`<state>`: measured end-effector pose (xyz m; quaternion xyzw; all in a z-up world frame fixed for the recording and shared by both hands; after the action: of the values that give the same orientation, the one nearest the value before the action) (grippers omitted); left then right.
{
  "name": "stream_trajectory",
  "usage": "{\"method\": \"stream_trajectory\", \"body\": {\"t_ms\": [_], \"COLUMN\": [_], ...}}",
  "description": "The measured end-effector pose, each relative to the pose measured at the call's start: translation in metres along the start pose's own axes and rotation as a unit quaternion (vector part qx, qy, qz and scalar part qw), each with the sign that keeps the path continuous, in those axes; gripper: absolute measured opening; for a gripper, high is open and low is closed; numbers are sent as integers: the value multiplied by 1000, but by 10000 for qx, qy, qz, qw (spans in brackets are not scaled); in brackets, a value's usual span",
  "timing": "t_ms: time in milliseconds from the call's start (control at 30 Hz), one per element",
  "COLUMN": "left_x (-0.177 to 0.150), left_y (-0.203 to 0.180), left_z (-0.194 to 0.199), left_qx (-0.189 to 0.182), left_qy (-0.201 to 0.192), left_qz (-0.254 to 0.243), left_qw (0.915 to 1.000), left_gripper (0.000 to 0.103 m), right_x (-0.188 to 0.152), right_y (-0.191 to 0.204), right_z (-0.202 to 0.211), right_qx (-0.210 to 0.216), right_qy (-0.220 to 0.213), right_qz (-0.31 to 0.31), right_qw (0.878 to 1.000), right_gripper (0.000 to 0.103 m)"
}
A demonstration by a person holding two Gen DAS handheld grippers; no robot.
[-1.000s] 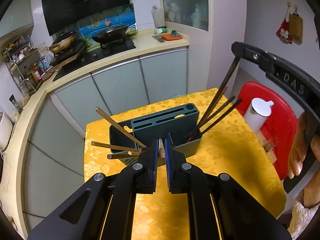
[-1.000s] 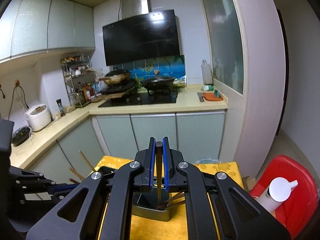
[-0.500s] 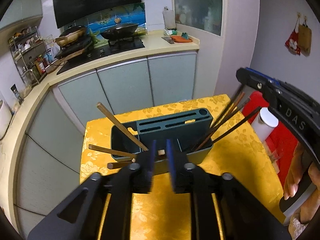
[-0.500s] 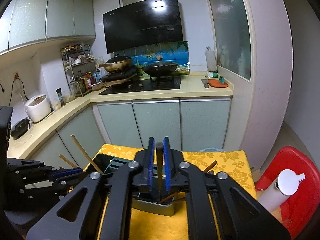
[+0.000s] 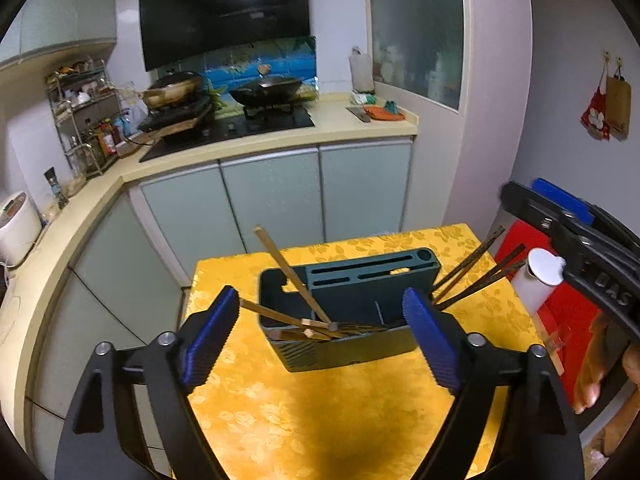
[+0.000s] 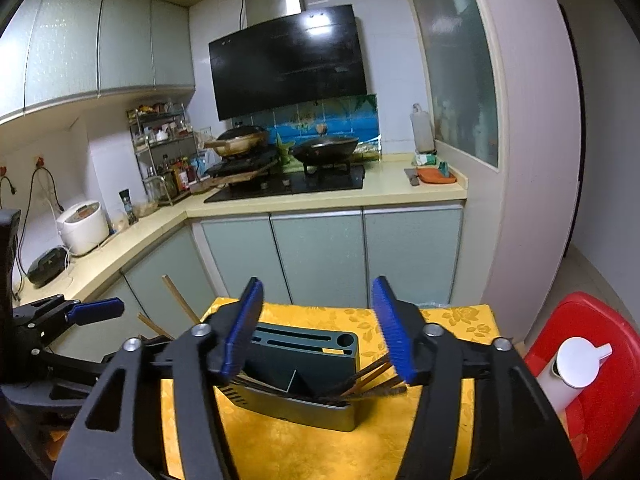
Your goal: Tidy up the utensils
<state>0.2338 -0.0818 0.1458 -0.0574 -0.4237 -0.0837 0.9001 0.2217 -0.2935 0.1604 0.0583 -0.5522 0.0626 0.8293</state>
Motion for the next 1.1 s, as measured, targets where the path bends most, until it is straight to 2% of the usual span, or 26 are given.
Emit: {"method": "stream_trajectory", "body": {"t_ms": [233,500,633,800,1100], "left_x": [-20,-56,-81,-107,-142], "left_y": [6,11,12,13,21], "left_z": [20,43,52,55,62], "left_qx": [332,544,639,630,774], "left_qy": [-540,-1150,-1365,-1368,-1437], "left_qz": [-56,114,187,222,265], "left_qw": [9980,9918,9884,9883,9862], "left_gripper": [93,95,96,96,96], "right_x": [-15,-50,-71,-98,-136], "right_y": [-5,9,20,29,47], "right_z": [23,60,75,84,90], "right_qx": [-161,-300,-347,-321,-870], "right_qy": [-168,-584,-674,-543,-462], "right_qz": [-67,41,165,93,325], "right_qw": [9997,9978,9970,9980,9946], "right_gripper": [83,96,96,96,96]}}
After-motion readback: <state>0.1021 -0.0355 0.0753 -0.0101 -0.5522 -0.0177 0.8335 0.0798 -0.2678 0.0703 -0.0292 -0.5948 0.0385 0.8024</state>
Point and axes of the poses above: each gripper's, at about its wrist camera, not at the fingertips, and z roughly against the way its jaws point, y to its left, x to its top, the point moved 1 cm from there along -z, roughly the way its jaws point, and after that the axes turned 7 degrees about z, right-handed, at the moved point
